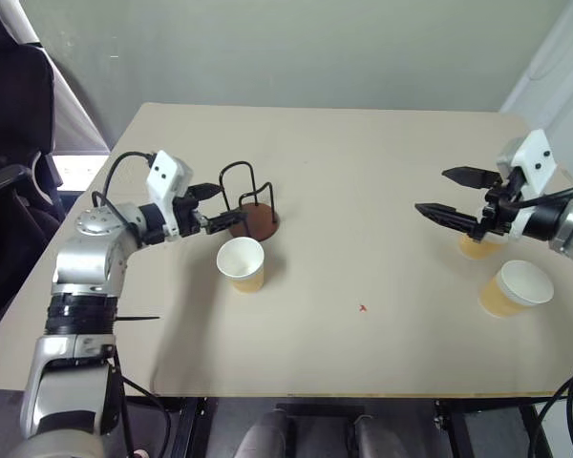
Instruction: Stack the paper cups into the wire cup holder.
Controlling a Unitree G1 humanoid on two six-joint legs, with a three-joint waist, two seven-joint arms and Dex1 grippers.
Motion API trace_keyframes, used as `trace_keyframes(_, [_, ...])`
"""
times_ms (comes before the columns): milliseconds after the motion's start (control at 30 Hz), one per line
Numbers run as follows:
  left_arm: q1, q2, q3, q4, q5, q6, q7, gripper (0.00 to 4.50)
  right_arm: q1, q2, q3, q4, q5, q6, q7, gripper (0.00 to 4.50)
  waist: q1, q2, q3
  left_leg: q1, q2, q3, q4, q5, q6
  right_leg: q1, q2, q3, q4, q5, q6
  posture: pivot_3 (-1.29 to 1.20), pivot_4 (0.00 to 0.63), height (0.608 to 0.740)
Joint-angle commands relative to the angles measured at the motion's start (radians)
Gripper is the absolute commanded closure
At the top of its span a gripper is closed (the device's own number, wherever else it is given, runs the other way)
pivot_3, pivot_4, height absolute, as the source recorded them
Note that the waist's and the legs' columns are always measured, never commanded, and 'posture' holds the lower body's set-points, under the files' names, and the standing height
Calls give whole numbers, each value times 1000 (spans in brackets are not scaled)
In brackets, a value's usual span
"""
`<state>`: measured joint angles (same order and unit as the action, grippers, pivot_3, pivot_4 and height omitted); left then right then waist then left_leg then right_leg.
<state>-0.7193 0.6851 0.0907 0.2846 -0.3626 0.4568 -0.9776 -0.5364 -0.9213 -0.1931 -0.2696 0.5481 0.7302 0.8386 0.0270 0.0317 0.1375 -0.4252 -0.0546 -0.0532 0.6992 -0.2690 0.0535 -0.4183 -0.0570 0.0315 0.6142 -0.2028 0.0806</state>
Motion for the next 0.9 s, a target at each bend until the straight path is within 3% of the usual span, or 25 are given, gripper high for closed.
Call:
trace_keyframes(33, [-36, 2, -6, 1, 6, -19, -17, 0, -1, -31, -45, -53, 51, 33, 25, 463, 0, 0, 0, 0, 0, 0, 0, 0, 0, 0, 0, 0, 0, 0, 0, 0, 150, 740])
trace_keyframes(300, [-111, 14, -71, 93, 58, -71, -97, 0, 33, -114, -70, -118, 129, 70, 119, 463, 3, 0, 0, 0, 0, 0, 0, 0, 0, 0, 0, 0, -1, 0, 0, 0, 150, 740])
trace_keyframes(633, [-143, -5, -92, 141, 78, -92, -134, 0, 27, -135, -78, -115, 137, 68, 116, 463, 2, 0, 0, 0, 0, 0, 0, 0, 0, 0, 0, 0, 0, 0, 0, 0, 150, 740])
trace_keyframes(733, [-141, -7, -91, 139, 79, -88, -142, 623, 33, -134, -85, -114, 137, 68, 112, 425, 2, 0, 0, 0, 0, 0, 0, 0, 0, 0, 0, 0, 0, 0, 0, 0, 150, 740])
trace_keyframes(900, [-141, -6, -90, 143, 80, -86, -146, 2350, 38, -129, -97, -106, 138, 68, 102, 425, 2, 0, 0, 0, 0, 0, 0, 0, 0, 0, 0, 0, 0, 0, 0, 0, 150, 740])
